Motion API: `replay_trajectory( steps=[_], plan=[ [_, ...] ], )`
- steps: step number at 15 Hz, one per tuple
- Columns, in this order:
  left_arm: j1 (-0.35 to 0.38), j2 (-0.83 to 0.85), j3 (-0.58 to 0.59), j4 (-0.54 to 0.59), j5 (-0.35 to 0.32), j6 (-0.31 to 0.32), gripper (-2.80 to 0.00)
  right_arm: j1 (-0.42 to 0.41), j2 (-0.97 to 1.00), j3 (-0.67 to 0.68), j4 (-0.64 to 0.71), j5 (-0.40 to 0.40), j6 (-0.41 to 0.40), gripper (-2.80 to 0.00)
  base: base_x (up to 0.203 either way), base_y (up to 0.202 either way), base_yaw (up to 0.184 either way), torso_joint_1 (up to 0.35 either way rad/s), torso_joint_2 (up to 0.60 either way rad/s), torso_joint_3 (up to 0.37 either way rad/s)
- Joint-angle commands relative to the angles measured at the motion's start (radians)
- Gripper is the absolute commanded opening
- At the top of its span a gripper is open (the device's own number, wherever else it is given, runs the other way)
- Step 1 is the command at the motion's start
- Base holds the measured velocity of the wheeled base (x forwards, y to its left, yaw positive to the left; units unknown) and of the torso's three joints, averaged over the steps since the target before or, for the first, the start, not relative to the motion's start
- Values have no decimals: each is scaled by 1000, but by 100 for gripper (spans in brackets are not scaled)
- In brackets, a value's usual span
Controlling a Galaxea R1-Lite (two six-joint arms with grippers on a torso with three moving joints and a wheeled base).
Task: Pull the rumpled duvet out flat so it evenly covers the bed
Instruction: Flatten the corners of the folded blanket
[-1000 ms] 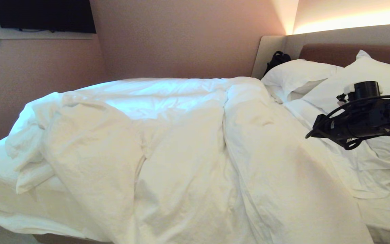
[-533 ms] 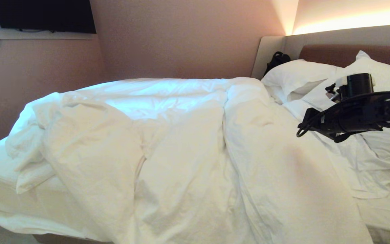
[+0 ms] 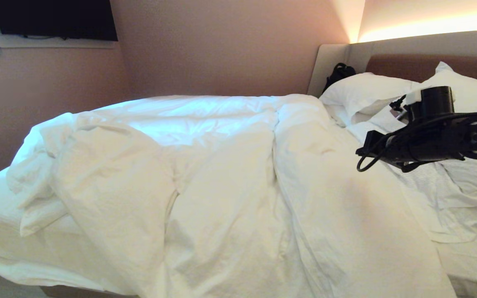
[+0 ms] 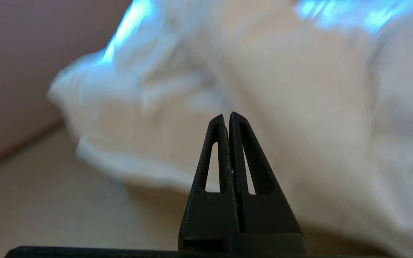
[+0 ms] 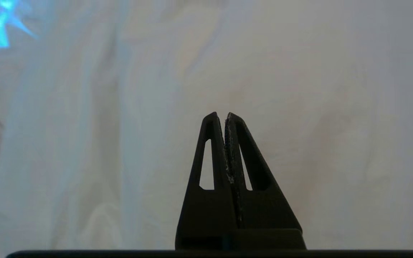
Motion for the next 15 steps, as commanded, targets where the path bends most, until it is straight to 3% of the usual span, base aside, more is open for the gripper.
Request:
replay_trajectory(
  steps=[1,2,4,7,9,12,15],
  plan=[
    [0,1,36,-70,-25,0,-280,-16,-31,4,-14,4,5,-280,0,0,0,0,0,0],
    [0,1,37,-68,-39,-1,-280,-24,-32,4,-16,6,5,-280,0,0,0,0,0,0],
    [0,0,37,-52,-139,4,-280,-34,-33,4,-15,9,5,-280,0,0,0,0,0,0],
    [0,0,35,-15,-174,18,-280,-36,-41,4,-15,7,5,-280,0,0,0,0,0,0],
    [0,1,35,34,-236,41,-280,-37,-44,4,-15,7,5,-280,0,0,0,0,0,0],
    [-1,0,37,48,-247,31,-280,-52,-51,2,-16,10,5,-280,0,0,0,0,0,0],
    [-1,1,25,153,-285,28,-280,-56,-51,2,-20,10,5,-280,0,0,0,0,0,0]
  ],
)
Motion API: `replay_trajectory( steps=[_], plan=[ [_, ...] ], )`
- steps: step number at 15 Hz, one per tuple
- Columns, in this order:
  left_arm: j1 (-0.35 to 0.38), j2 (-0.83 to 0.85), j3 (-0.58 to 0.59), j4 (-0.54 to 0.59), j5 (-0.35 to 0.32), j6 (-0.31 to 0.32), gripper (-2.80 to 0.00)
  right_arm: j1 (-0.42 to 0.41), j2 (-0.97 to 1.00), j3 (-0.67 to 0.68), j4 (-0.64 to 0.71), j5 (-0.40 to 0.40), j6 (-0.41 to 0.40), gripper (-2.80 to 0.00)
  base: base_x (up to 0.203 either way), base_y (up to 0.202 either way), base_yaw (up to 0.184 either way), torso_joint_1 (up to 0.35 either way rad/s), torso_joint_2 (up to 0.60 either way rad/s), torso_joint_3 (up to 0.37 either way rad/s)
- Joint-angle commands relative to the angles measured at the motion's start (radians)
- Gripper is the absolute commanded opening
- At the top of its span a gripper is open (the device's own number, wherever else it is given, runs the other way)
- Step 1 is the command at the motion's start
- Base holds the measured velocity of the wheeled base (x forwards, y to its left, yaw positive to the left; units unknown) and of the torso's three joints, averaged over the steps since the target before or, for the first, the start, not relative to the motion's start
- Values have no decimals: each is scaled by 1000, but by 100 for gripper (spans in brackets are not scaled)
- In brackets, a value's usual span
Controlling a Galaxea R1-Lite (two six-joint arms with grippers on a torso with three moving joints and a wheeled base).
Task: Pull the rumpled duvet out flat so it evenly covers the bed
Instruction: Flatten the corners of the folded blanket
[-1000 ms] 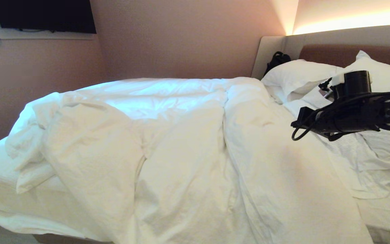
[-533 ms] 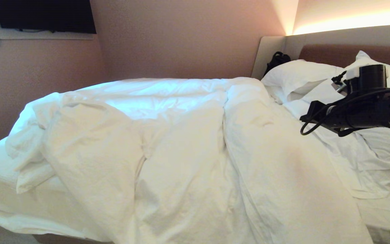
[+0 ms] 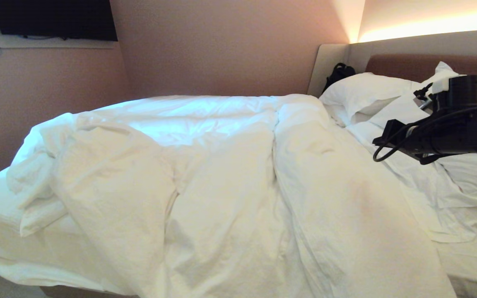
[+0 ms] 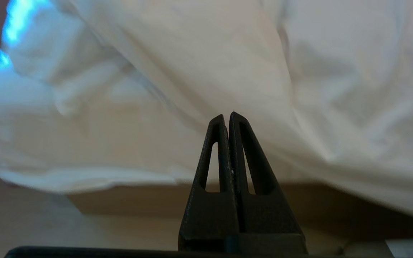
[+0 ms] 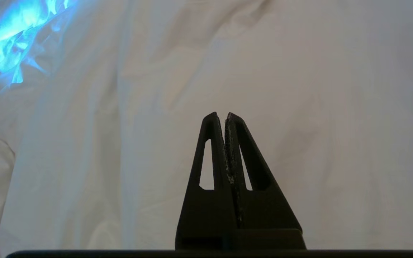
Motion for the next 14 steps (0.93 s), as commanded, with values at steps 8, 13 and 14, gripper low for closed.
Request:
replay_trajectory(
  steps=[8,13,14],
  plan=[
    [1,2,-5,4,6,-6,-280,-51,-2,3,-11,59,-4,-280,0,0,0,0,0,0],
    [0,1,-5,4,6,-6,-280,-138,17,-11,-11,202,-1,-280,0,0,0,0,0,0],
    [0,1,-5,4,6,-6,-280,-161,40,-26,-11,223,-3,-280,0,0,0,0,0,0]
  ],
)
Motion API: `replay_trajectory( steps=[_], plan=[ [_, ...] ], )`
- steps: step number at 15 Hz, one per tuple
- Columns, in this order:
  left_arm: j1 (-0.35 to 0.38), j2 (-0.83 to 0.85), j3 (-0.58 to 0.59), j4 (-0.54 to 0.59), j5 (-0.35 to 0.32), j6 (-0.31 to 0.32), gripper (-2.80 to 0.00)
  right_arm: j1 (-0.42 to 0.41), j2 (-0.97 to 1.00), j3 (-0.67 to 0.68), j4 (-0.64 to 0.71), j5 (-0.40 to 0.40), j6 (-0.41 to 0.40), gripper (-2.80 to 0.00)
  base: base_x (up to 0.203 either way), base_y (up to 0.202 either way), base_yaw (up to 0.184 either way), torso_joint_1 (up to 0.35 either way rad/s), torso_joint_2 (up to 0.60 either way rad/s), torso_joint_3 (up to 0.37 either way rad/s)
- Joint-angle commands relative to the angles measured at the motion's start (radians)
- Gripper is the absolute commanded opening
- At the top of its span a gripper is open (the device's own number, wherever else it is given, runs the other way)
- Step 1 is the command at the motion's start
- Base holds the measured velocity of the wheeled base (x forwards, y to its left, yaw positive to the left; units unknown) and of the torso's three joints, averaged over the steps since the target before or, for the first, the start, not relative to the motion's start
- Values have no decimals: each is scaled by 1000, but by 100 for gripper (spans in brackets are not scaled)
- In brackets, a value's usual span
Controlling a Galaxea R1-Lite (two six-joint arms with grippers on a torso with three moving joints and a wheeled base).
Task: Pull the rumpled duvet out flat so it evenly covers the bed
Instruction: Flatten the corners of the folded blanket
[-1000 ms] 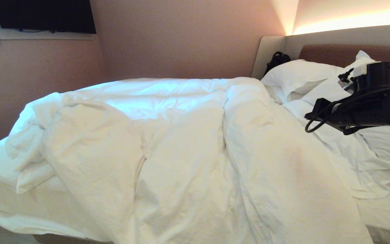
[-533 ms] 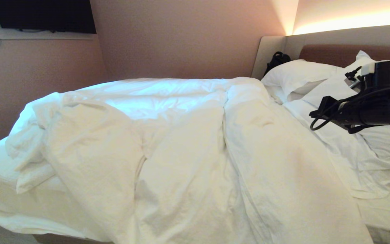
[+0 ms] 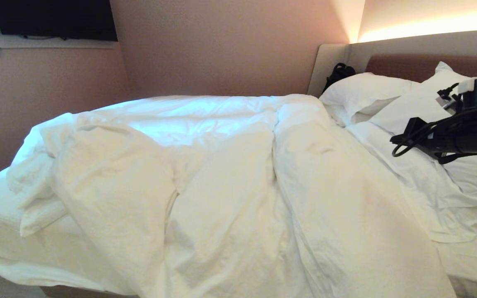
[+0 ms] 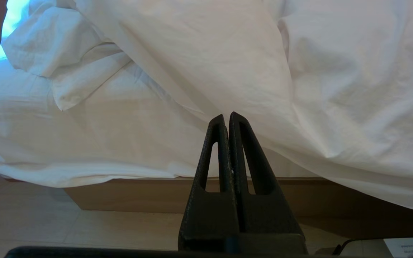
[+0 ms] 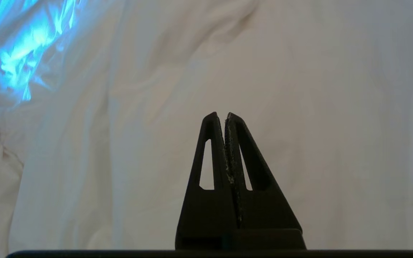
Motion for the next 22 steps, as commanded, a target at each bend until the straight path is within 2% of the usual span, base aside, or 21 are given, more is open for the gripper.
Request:
replay_trajectory(
  steps=[1,3,5,6,9,14,19,20,22],
  plan=[
    [0,0,0,0,0,0,-280,-29,44,-24,0,108,-1,-280,0,0,0,0,0,0],
    [0,2,0,0,0,0,-280,-51,82,-64,0,169,-4,-280,0,0,0,0,0,0],
    [0,0,0,0,0,0,-280,-76,144,-135,0,290,-8,-280,0,0,0,0,0,0],
    [0,2,0,0,0,0,-280,-93,163,-163,1,327,-19,-280,0,0,0,0,0,0],
    [0,0,0,0,0,0,-280,-102,192,-181,2,342,-63,-280,0,0,0,0,0,0],
    [0,1,0,0,0,0,-280,-102,216,-183,2,387,-62,-280,0,0,0,0,0,0],
    [0,0,0,0,0,-1,-280,-100,226,-178,8,388,-62,-280,0,0,0,0,0,0],
    [0,1,0,0,3,-30,-280,-100,245,-186,5,388,-63,-280,0,0,0,0,0,0],
    [0,2,-1,0,4,-41,-280,-100,280,-214,11,392,-63,-280,0,0,0,0,0,0]
  ],
)
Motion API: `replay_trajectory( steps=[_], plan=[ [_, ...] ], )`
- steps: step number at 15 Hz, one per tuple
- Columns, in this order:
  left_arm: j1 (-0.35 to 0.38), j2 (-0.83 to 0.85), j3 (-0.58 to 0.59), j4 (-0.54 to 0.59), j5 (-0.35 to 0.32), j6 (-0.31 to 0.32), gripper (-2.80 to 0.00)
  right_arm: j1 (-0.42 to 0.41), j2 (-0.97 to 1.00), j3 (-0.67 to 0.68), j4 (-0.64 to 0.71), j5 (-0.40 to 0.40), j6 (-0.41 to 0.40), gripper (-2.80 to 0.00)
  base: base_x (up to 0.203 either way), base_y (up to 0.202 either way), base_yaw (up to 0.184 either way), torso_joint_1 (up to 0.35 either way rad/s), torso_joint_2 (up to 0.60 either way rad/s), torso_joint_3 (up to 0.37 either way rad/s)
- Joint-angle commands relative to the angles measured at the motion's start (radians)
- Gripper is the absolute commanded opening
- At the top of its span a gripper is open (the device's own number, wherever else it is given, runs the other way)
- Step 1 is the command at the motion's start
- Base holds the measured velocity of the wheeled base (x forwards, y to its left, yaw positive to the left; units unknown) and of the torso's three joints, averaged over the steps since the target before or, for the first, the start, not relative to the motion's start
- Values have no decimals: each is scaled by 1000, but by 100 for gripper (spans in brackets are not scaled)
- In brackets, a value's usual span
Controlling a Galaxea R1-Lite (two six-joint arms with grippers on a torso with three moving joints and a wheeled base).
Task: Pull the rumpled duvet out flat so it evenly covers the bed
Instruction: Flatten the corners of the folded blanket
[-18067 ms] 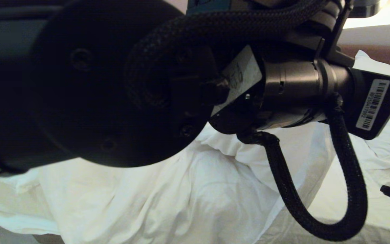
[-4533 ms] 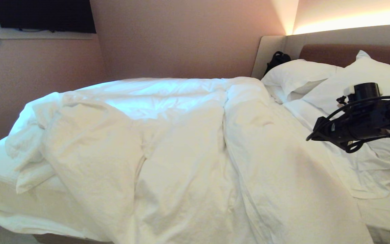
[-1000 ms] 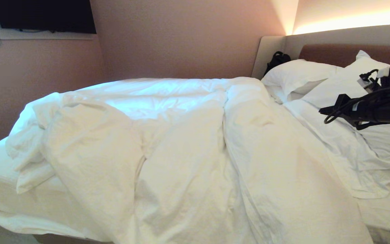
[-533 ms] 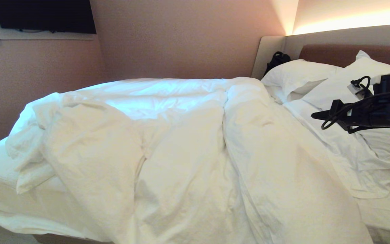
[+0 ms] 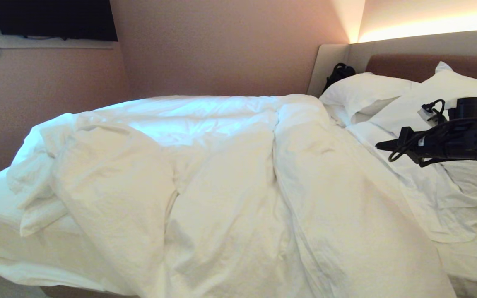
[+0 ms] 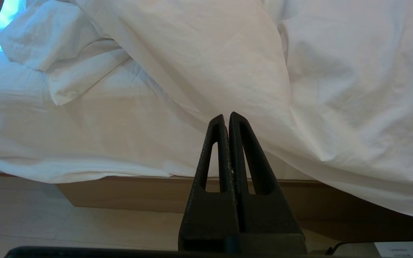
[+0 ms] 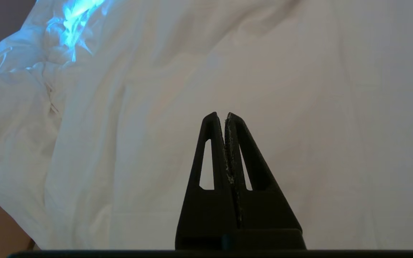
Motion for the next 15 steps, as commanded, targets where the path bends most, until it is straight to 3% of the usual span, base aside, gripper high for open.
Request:
replay_trajectory(
  steps=[1,8,15],
  plan=[
    [0,2,0,0,0,-1,-280,0,26,-9,1,5,1,-280,0,0,0,0,0,0],
    [0,0,0,0,0,-1,-280,0,62,-12,-9,44,-5,-280,0,0,0,0,0,0],
    [0,2,0,0,0,-1,-280,-3,290,-279,8,86,-54,-280,0,0,0,0,0,0]
  ],
)
